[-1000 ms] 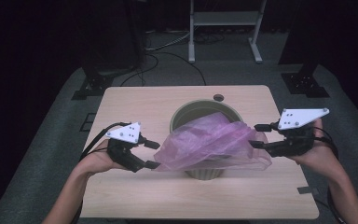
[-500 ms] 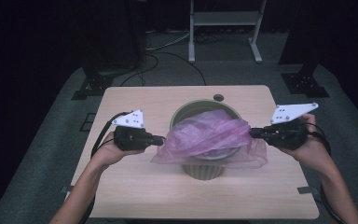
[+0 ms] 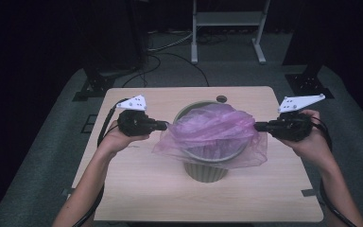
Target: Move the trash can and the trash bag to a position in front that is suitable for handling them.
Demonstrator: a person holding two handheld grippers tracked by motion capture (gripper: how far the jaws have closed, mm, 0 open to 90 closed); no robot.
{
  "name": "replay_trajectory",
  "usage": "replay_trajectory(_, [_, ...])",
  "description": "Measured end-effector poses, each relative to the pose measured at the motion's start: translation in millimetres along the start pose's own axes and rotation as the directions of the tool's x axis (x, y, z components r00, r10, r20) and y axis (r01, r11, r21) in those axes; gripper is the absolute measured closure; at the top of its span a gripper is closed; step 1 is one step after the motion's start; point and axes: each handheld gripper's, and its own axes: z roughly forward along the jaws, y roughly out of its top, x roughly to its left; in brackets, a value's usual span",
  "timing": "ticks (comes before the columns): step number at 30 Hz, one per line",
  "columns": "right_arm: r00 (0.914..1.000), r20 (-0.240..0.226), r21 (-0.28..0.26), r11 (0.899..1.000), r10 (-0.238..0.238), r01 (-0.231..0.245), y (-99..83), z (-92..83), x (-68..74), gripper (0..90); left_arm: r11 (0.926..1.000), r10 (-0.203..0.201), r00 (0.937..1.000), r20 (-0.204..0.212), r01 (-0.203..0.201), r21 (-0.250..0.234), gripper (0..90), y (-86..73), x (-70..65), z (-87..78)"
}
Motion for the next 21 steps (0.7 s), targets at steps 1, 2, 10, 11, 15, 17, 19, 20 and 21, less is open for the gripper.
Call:
replay_trajectory(1, [1.0,0.009,0.001,1.0,0.002,-0.002,-0.4,0.9,-0.9,90.0,0.9999,-0.009,0.9999,-0.009,0.009,-0.005,90.0,-0.5,2.0,0.1])
replay_trajectory(2, [0.9998,0.014,-0.001,1.0,0.013,-0.013,-0.7,2.0,-2.8,90.0,0.9999,-0.016,0.9998,-0.011,0.016,-0.006,90.0,-0.8,3.9,0.1])
replay_trajectory(10, [0.9957,0.036,-0.002,0.996,0.085,-0.085,1.0,13.4,-15.1,90.0,0.9988,-0.049,0.9965,-0.068,0.049,-0.001,90.0,-1.2,15.6,8.4])
replay_trajectory(11, [0.9946,0.043,0.005,0.995,0.095,-0.095,1.1,16.0,-16.9,90.0,0.9987,-0.05,0.9959,-0.076,0.051,0.009,90.0,-1.5,17.1,10.2])
replay_trajectory(15, [0.9892,0.058,0.042,0.99,0.134,-0.137,-0.7,29.2,-19.0,90.0,0.998,-0.053,0.9959,-0.073,0.055,0.032,90.0,-6.5,18.5,18.4])
replay_trajectory(17, [0.9891,0.049,0.049,0.989,0.138,-0.141,-2.6,35.6,-18.0,90.0,0.9981,-0.054,0.9966,-0.062,0.056,0.027,90.0,-8.8,17.2,19.5])
replay_trajectory(19, [0.9906,0.027,0.051,0.99,0.134,-0.135,-3.6,40.6,-15.6,90.0,0.9984,-0.05,0.9974,-0.051,0.052,0.025,90.0,-10.2,14.6,19.6])
replay_trajectory(20, [0.9909,0.018,0.049,0.99,0.133,-0.134,-3.6,42.5,-14.0,90.0,0.9985,-0.047,0.9976,-0.05,0.048,0.026,90.0,-10.6,13.8,19.4])
replay_trajectory(21, [0.9915,0.01,0.047,0.99,0.129,-0.13,-3.3,44.2,-12.7,90.0,0.9984,-0.049,0.9975,-0.052,0.05,0.026,90.0,-10.7,13.0,18.8])
